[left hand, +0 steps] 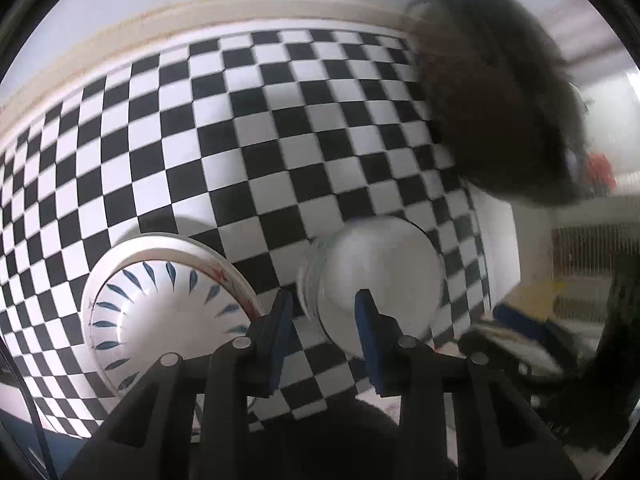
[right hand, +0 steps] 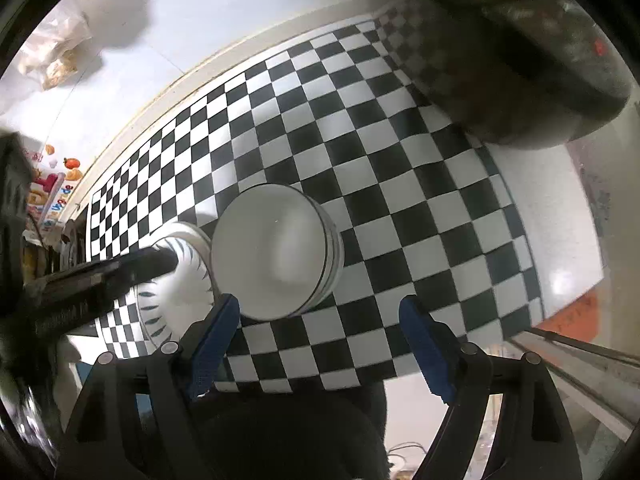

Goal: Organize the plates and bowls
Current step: 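Open both tools and lift them away from the bowl stack, then grip the rim of the bowl stack with both tools, then carry the bowl stack with both tools and lower it onto the plate stack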

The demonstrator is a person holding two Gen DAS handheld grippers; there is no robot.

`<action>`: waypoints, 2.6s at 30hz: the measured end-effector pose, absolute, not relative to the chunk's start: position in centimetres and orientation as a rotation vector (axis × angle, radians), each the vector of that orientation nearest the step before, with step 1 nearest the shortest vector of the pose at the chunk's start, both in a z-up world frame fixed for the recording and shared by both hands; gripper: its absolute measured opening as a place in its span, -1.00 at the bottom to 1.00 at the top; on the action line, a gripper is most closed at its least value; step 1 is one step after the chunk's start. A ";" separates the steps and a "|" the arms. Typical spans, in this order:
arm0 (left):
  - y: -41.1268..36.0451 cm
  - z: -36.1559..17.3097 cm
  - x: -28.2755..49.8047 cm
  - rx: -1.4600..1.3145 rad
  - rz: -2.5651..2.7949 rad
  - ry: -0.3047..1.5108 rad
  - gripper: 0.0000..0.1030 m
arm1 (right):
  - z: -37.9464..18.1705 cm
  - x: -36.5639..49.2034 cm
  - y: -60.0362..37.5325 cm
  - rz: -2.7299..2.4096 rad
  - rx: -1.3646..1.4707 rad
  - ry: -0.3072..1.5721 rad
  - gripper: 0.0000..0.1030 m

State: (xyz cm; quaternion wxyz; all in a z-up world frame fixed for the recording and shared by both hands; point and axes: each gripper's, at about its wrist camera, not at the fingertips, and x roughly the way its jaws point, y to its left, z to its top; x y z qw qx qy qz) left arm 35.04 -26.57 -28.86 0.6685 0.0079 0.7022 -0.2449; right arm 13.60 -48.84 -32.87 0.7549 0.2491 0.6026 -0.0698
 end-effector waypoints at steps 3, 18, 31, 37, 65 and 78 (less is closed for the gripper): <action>-26.9 -30.8 36.4 -0.028 -0.562 1.652 -0.42 | -35.0 14.4 -49.5 -0.142 0.593 1.327 0.64; -29.6 -39.1 37.5 0.019 -0.592 1.878 -0.40 | -44.3 17.9 -50.8 -0.078 0.767 1.439 0.64; -28.3 -40.9 38.1 -0.148 -0.692 1.886 -0.16 | -49.4 19.2 -50.6 0.036 1.005 1.449 0.25; -27.9 -40.3 37.9 -0.136 -0.696 1.853 -0.17 | -49.8 19.3 -50.6 0.043 1.040 1.424 0.23; -26.1 -36.4 36.4 -0.114 -0.669 1.724 -0.20 | -44.1 20.9 -47.8 0.077 0.961 1.339 0.00; -19.6 -33.1 35.6 -0.209 -0.600 1.674 -0.20 | -38.8 25.2 -40.5 0.174 0.867 1.346 -0.01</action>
